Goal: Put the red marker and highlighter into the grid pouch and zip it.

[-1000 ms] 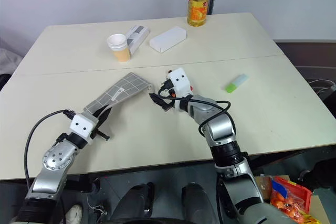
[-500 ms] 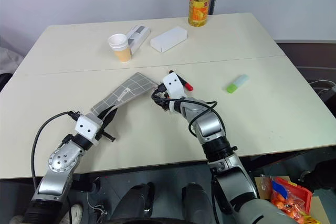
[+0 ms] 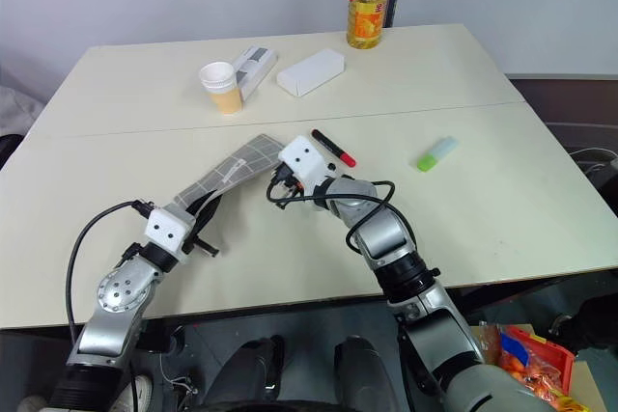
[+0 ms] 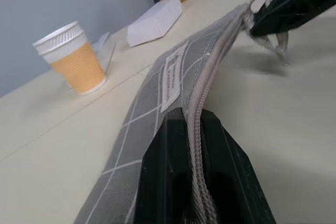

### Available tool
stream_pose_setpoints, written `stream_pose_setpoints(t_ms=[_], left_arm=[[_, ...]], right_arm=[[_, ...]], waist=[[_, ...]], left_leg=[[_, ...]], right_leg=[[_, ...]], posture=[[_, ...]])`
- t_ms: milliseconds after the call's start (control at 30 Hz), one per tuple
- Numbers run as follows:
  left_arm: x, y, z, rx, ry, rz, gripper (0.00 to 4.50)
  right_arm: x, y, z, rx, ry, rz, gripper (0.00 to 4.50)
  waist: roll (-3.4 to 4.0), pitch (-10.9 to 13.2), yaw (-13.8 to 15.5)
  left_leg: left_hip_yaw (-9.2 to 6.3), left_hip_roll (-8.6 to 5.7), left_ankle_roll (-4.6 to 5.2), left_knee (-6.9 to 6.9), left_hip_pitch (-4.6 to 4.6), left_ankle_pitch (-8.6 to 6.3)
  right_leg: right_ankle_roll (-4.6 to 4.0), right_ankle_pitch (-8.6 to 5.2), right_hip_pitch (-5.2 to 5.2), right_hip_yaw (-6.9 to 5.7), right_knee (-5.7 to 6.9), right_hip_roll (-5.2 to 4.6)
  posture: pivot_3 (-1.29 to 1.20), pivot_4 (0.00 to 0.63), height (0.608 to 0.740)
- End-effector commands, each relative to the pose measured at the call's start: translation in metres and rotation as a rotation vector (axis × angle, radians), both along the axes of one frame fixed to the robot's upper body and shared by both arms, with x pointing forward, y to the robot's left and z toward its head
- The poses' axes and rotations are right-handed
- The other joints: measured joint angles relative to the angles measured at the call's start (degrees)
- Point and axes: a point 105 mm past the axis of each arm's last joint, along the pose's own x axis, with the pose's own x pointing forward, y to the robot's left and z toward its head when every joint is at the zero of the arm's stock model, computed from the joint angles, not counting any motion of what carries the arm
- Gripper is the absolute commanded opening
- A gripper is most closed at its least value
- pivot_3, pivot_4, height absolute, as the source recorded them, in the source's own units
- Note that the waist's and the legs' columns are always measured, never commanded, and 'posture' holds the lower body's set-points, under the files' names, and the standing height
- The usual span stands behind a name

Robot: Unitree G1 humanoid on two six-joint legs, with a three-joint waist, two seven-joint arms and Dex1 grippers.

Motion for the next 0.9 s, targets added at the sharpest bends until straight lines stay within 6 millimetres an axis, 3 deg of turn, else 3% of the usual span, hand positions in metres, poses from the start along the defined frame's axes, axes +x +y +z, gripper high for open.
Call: stream_pose_setpoints(t_ms=[33, 467, 767, 900], left_arm=[[0.002, -0.015, 0.016, -0.014, -0.046, -0.021, 0.0], [0.017, -0.042, 0.034, -0.085, -0.064, 0.003, 0.0], [0.02, -0.038, 0.037, -0.086, -0.066, 0.027, 0.0], [0.02, -0.03, 0.038, -0.072, -0.069, 0.037, 0.0]], right_arm=[[-0.021, 0.021, 0.014, -0.009, -0.074, 0.129, 0.04], [-0.055, 0.069, 0.022, -0.099, -0.164, 0.394, 0.04], [-0.048, 0.064, 0.026, -0.139, -0.217, 0.387, 0.04], [-0.035, 0.049, 0.033, -0.112, -0.195, 0.306, 1.34]], waist=[[0.0, 0.0, 0.0], [-0.01, 0.0, 0.0], [-0.02, 0.0, 0.1], [-0.02, 0.0, 0.1]], left_leg=[[0.0, 0.0, 0.0, 0.0, 0.0, 0.0], [-0.03, -0.01, 0.0, 0.03, 0.0, 0.0], [-0.04, -0.01, -0.01, 0.03, 0.0, 0.0], [-0.04, -0.01, -0.01, 0.03, 0.0, 0.0]], right_leg=[[0.0, 0.0, 0.0, 0.0, 0.0, 0.0], [0.0, 0.0, 0.02, -0.05, 0.0, 0.03], [0.0, 0.0, 0.02, -0.05, -0.01, 0.01], [0.0, 0.0, 0.02, -0.05, -0.02, 0.01]], posture=[[0.0, 0.15, 0.74], [0.0, 0.15, 0.74], [0.0, 0.15, 0.74], [0.0, 0.15, 0.74]])
